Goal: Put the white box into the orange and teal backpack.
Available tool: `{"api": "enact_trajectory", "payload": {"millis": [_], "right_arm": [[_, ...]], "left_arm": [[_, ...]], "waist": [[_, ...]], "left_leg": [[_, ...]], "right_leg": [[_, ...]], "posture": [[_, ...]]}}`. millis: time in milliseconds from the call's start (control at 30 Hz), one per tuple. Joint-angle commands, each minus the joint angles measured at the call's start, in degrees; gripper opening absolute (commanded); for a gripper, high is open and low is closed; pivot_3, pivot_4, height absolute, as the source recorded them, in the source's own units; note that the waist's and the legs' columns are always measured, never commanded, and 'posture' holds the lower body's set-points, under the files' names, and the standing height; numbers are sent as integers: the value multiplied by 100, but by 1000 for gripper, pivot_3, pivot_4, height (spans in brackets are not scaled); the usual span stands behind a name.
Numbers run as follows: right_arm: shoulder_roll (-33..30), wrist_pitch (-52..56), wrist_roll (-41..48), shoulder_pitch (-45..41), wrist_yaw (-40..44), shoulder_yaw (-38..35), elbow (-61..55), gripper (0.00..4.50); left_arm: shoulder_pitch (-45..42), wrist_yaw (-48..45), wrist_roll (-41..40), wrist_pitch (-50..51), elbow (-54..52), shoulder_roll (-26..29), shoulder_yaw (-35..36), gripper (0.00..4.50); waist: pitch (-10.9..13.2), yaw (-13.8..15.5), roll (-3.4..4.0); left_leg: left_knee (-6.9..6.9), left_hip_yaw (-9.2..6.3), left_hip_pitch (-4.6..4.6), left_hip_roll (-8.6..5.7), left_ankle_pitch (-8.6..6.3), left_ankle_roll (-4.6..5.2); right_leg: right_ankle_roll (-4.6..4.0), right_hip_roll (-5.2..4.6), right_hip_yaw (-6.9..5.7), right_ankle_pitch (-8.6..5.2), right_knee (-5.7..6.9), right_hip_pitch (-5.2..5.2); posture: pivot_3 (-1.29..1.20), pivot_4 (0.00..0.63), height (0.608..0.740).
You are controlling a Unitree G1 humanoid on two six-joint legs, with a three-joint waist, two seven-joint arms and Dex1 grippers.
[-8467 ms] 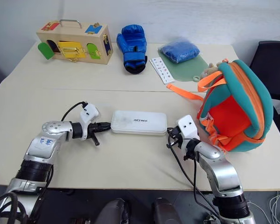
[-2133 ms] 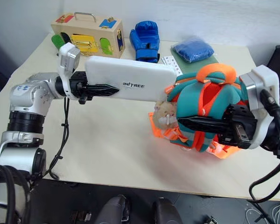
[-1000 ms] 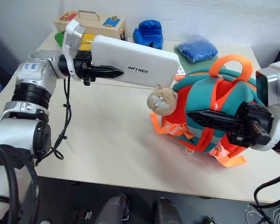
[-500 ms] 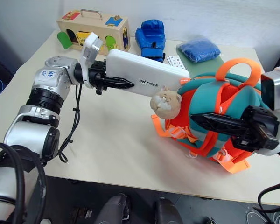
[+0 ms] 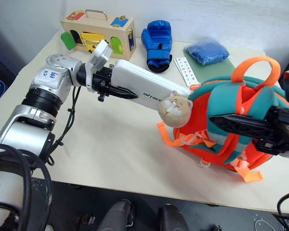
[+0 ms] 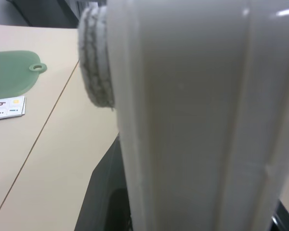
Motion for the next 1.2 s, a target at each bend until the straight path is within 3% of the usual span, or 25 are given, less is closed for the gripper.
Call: {"api": "enact_trajectory", "payload": {"millis": [33, 600, 900, 1200], "right_arm": [[-114, 79, 185, 0, 187, -402, -19, 15], [42, 63, 67, 353, 400, -197, -701, 15], [88, -38, 227, 541, 215, -312, -871, 15], [125, -155, 311, 671, 134, -313, -961, 15]], "left_arm": [[-339, -644, -237, -189, -93, -88, -106, 1368], [-1028, -644, -868, 160, 248, -697, 108, 1368], [-978, -644, -959, 433, 467, -723, 523, 1368], [-450, -644, -710, 454, 406, -1282, 680, 1368]], "waist": [[0, 6, 0], [0, -7, 0], [0, -10, 0], [0, -2, 0]], "left_leg": [[0, 0, -1, 0, 0, 0], [0, 1, -9, -1, 6, 4], [0, 0, -8, -1, 8, 3], [3, 0, -6, -1, 10, 5]], "right_leg": [[0, -1, -3, 0, 0, 0], [0, -7, -24, 0, 0, 2], [0, -7, -25, 0, 1, 2], [0, -10, -31, 0, 1, 8]], "posture": [[0, 150, 740], [0, 150, 740], [0, 150, 740], [0, 150, 740]]}}
